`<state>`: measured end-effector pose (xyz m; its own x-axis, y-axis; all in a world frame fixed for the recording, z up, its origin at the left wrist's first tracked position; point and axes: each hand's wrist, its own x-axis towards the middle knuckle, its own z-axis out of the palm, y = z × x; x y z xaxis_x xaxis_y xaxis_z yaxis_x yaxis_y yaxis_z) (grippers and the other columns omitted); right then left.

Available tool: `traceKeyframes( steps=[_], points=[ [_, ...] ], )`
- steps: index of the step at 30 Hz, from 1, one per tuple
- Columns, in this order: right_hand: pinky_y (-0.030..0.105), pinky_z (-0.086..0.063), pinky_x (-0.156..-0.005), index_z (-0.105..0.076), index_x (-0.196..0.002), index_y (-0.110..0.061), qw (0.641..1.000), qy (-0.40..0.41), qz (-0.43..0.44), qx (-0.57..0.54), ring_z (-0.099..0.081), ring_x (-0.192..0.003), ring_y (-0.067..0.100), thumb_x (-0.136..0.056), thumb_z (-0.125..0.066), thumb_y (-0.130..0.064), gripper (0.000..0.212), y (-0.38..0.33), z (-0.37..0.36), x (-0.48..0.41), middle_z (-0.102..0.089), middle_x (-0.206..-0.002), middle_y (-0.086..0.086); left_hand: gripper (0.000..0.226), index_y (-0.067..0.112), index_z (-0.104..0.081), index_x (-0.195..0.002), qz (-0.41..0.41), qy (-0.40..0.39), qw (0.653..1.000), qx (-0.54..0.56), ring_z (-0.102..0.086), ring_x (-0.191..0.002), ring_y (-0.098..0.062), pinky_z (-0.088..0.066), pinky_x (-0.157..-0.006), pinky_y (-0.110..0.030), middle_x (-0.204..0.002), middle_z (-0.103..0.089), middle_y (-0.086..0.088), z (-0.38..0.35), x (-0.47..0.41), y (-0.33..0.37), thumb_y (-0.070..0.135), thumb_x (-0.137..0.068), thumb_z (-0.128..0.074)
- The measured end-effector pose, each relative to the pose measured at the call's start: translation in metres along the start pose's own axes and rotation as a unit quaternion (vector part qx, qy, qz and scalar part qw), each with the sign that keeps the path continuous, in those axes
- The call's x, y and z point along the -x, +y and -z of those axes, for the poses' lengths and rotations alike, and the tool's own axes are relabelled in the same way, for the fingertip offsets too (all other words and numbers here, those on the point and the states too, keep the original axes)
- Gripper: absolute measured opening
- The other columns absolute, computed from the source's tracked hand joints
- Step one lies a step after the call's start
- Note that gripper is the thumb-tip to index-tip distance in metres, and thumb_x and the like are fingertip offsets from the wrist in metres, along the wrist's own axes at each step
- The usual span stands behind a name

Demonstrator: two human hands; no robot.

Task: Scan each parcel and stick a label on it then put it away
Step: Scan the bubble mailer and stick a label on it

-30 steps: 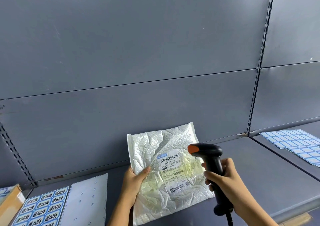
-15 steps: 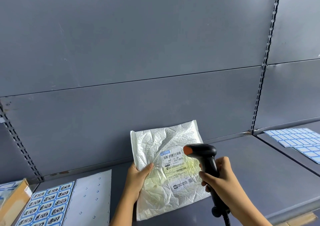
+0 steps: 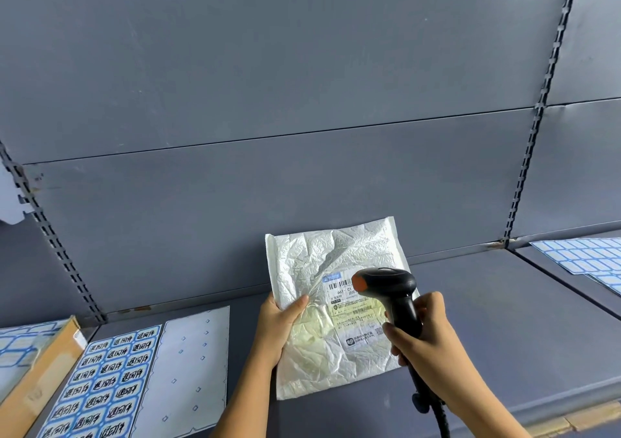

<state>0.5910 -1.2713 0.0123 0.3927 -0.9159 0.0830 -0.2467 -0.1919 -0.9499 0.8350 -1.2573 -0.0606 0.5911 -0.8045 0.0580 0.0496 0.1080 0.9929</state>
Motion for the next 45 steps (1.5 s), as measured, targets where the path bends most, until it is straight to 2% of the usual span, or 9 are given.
traceKeyframes(
  steps=[14, 21, 25, 30, 34, 37, 39, 42, 45],
  points=[
    [0.017, -0.043, -0.047, -0.028, -0.091, -0.008, 1.0, -0.031, -0.001, 0.003, -0.049, -0.046, 0.006, -0.088, -0.059, -0.009, 0.031, 0.003, 0.001, 0.001, -0.053, -0.072, 0.013, 0.028, 0.01, -0.064, -0.106, 0.006, 0.006, 1.0, -0.002, -0.071, -0.084, -0.015, -0.053, -0.064, -0.021, -0.094, -0.074, -0.005, -0.001, 0.001, 0.002, 0.013, -0.08, -0.073],
    [0.034, -0.053, -0.057, -0.037, -0.091, -0.007, 0.998, 0.022, 0.004, -0.054, -0.067, -0.061, 0.021, -0.084, -0.064, -0.002, 0.028, 0.004, 0.009, -0.003, -0.062, -0.08, 0.016, 0.025, 0.012, -0.064, -0.102, 0.002, 0.011, 1.0, -0.01, -0.071, -0.077, -0.008, -0.051, -0.06, -0.016, -0.09, -0.074, -0.001, -0.002, 0.002, 0.004, 0.013, -0.08, -0.074],
    [0.038, -0.055, -0.062, -0.043, -0.095, -0.004, 0.974, 0.105, -0.056, -0.191, -0.071, -0.066, 0.028, -0.087, -0.062, 0.0, 0.022, 0.025, 0.033, -0.033, -0.061, -0.088, 0.02, 0.019, 0.016, -0.062, -0.095, -0.005, 0.015, 0.999, -0.028, -0.066, -0.062, 0.003, -0.047, -0.054, -0.01, -0.079, -0.069, 0.008, -0.004, 0.002, 0.004, 0.013, -0.08, -0.073],
    [0.025, -0.054, -0.046, -0.054, -0.091, 0.008, 0.945, 0.135, -0.169, -0.245, -0.071, -0.061, 0.025, -0.092, -0.059, -0.011, 0.019, 0.07, 0.073, -0.067, -0.062, -0.082, 0.023, 0.025, 0.012, -0.062, -0.1, -0.011, 0.022, 0.999, -0.047, -0.066, -0.072, 0.0, -0.046, -0.058, -0.009, -0.083, -0.07, 0.006, -0.004, 0.001, 0.003, 0.016, -0.078, -0.074],
    [0.034, -0.058, -0.058, -0.054, -0.104, 0.007, 0.932, 0.101, -0.226, -0.266, -0.071, -0.062, 0.025, -0.094, -0.057, -0.017, 0.027, 0.092, 0.087, -0.077, -0.066, -0.094, 0.023, 0.021, 0.016, -0.057, -0.09, -0.01, 0.031, 0.998, -0.062, -0.062, -0.092, -0.008, -0.044, -0.06, -0.012, -0.099, -0.063, -0.002, -0.006, 0.003, 0.008, 0.018, -0.079, -0.074],
    [0.04, -0.055, -0.072, -0.056, -0.102, 0.008, 0.945, 0.115, -0.223, -0.211, -0.069, -0.071, 0.03, -0.093, -0.059, -0.019, 0.028, 0.092, 0.086, -0.08, -0.069, -0.092, 0.021, 0.027, 0.017, -0.058, -0.095, -0.006, 0.034, 0.997, -0.064, -0.063, -0.081, -0.009, -0.044, -0.065, -0.019, -0.096, -0.069, -0.003, -0.005, 0.003, 0.008, 0.023, -0.076, -0.076],
    [0.04, -0.052, -0.069, -0.059, -0.089, 0.005, 0.971, 0.137, -0.191, -0.052, -0.064, -0.069, 0.031, -0.091, -0.061, -0.024, 0.029, 0.09, 0.084, -0.08, -0.069, -0.079, 0.02, 0.032, 0.016, -0.06, -0.1, -0.001, 0.031, 0.998, -0.061, -0.064, -0.085, -0.009, -0.045, -0.069, -0.021, -0.095, -0.069, 0.002, -0.003, 0.002, 0.006, 0.025, -0.074, -0.077],
    [0.038, -0.041, -0.064, -0.059, -0.079, -0.006, 0.957, 0.189, -0.121, 0.185, -0.054, -0.073, 0.032, -0.09, -0.061, -0.034, 0.03, 0.088, 0.084, -0.078, -0.062, -0.073, 0.013, 0.029, 0.019, -0.061, -0.101, 0.002, 0.028, 0.998, -0.054, -0.065, -0.091, -0.011, -0.046, -0.071, -0.022, -0.095, -0.07, 0.004, -0.004, 0.002, 0.007, 0.021, -0.076, -0.077],
    [0.036, -0.038, -0.07, -0.062, -0.09, -0.007, 0.95, 0.233, -0.094, 0.185, -0.051, -0.08, 0.028, -0.09, -0.059, -0.032, 0.025, 0.094, 0.086, -0.071, -0.064, -0.09, 0.014, 0.023, 0.02, -0.058, -0.092, 0.0, 0.037, 0.998, -0.06, -0.06, -0.081, -0.008, -0.043, -0.066, -0.02, -0.086, -0.065, 0.005, -0.006, 0.005, 0.01, 0.019, -0.078, -0.076]
  ],
)
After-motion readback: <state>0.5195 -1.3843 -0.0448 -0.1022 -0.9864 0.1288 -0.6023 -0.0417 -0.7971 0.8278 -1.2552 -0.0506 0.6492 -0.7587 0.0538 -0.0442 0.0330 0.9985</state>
